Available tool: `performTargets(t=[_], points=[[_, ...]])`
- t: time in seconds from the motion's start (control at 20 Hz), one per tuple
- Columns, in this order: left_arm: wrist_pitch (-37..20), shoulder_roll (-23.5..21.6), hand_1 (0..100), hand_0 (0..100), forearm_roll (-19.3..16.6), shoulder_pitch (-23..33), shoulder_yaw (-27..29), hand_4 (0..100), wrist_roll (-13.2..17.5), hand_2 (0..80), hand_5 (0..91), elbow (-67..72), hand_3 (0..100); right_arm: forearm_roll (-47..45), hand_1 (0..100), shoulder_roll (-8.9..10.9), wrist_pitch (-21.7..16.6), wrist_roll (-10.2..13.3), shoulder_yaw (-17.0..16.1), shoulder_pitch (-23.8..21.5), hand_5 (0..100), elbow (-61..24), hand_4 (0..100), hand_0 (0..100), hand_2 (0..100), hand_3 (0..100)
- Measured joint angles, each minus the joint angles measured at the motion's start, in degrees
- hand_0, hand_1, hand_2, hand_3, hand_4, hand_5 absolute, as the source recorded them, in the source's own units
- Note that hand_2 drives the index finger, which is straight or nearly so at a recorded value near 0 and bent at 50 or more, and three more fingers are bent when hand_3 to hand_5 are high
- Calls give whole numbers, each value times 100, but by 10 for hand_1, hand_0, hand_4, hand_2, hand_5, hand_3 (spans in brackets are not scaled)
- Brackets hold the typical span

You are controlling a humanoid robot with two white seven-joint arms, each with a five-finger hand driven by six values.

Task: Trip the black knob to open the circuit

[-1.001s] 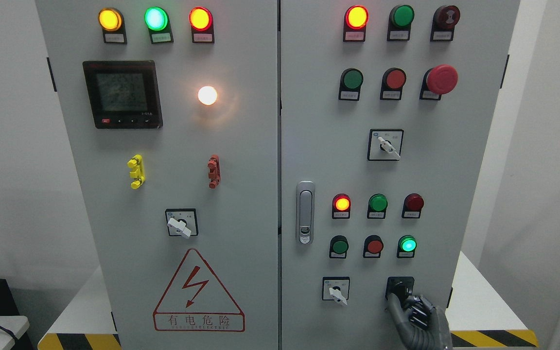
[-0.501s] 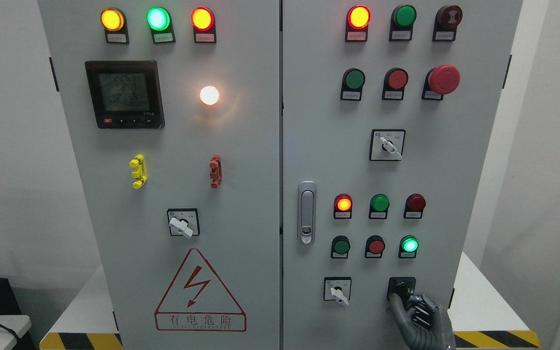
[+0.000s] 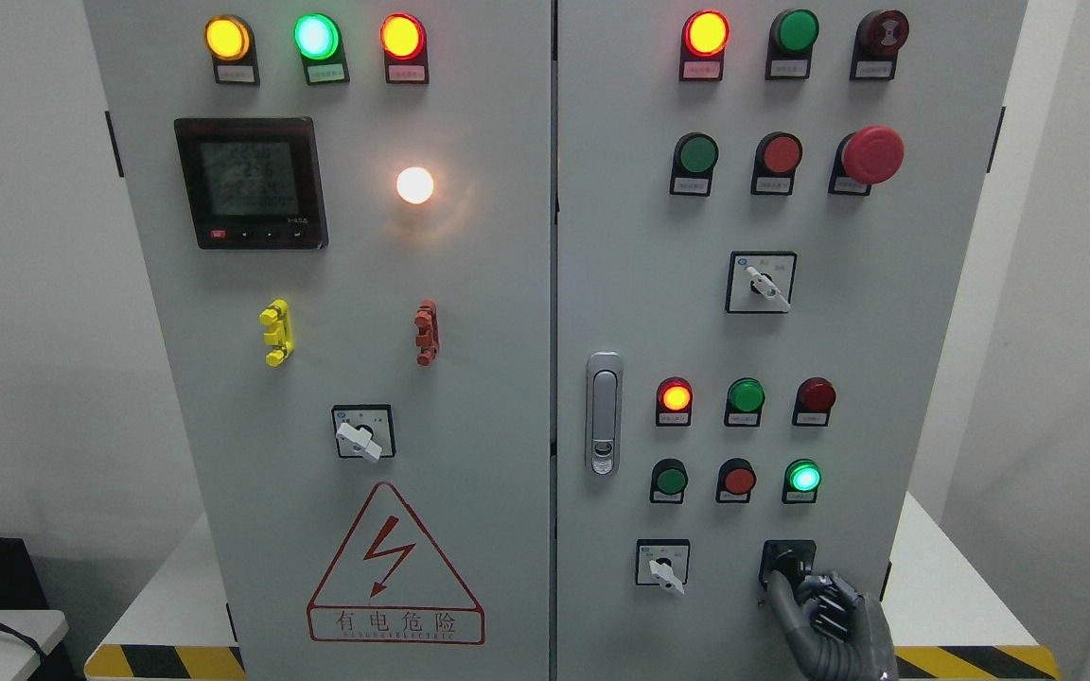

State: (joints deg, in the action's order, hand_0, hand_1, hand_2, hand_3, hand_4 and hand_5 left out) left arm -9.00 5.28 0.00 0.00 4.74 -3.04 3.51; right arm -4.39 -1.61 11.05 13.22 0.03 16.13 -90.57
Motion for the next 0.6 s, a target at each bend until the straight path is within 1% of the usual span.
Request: performTargets(t=[0.3,0.6], points=[[0,0,389,120,0,0,0,0,0,0,0,0,0,67,765,70,-172,24,-3,0,982,-1,979,517,614,949],[0,0,389,120,0,0,0,0,0,0,0,0,0,92,766,108,-183,34,-5,-3,982,0,977,516,613,949]])
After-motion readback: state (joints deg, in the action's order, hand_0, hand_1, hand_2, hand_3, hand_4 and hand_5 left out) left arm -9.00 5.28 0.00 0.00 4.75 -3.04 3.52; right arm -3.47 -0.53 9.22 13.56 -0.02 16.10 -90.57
